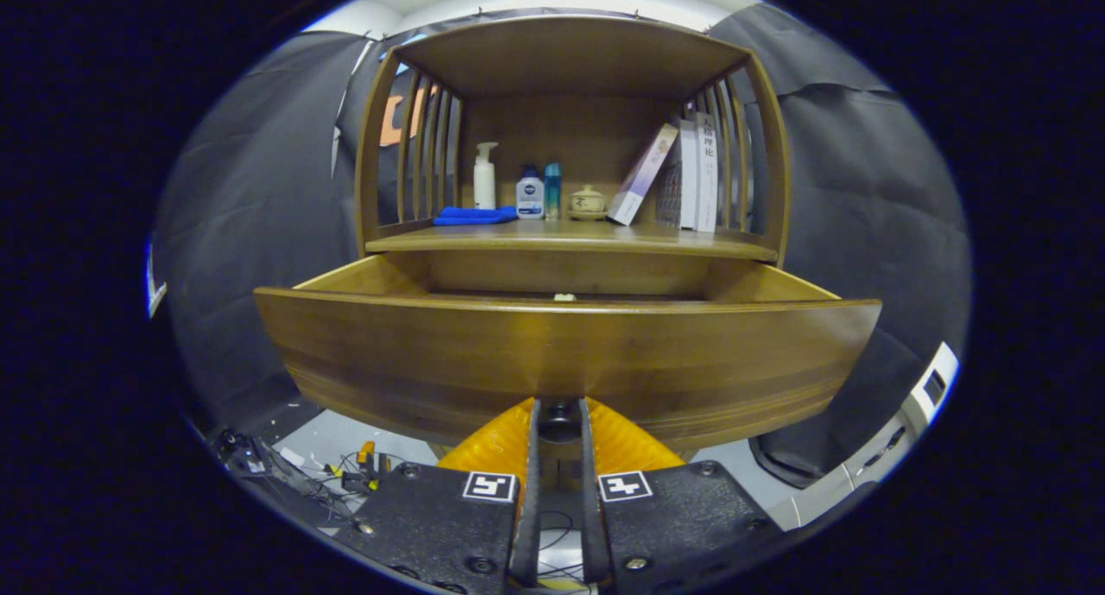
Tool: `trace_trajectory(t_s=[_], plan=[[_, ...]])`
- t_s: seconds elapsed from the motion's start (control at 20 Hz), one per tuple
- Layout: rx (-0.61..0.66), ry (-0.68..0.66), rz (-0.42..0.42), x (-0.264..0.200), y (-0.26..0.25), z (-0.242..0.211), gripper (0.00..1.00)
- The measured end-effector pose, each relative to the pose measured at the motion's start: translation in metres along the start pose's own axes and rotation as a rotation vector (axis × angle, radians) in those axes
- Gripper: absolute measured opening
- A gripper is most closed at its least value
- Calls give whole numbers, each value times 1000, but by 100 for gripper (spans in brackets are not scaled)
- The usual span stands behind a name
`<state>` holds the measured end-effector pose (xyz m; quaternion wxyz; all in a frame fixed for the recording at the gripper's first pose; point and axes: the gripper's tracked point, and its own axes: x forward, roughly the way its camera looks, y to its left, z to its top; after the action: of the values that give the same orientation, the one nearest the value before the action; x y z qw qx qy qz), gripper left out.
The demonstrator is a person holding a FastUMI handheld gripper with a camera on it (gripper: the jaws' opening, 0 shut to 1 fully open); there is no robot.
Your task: Pull open the drawer, take out the items inside it, and place them on the countertop above the cabinet.
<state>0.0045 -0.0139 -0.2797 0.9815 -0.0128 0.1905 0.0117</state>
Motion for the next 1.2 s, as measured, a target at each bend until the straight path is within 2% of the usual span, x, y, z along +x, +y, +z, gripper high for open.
trace_trajectory(t_s=[0.3, 0.45, 0.5, 0.65, 0.75, 0.9, 1.0, 1.1, 1.2], plan=[[8, 26, 1, -6, 2, -16, 22], [61, -57, -5, -20, -6, 11, 30], [57, -106, -37, -29, -16, 30, 38], [54, -193, -3, -49, -10, 81, 62], [81, -212, 28, -50, -9, 114, 78], [91, -169, -3, -38, -18, 155, 100], [87, -110, -26, -22, -18, 175, 100], [75, -62, 10, -1, -8, 195, 100], [77, 26, 33, 25, -1, 194, 100]])
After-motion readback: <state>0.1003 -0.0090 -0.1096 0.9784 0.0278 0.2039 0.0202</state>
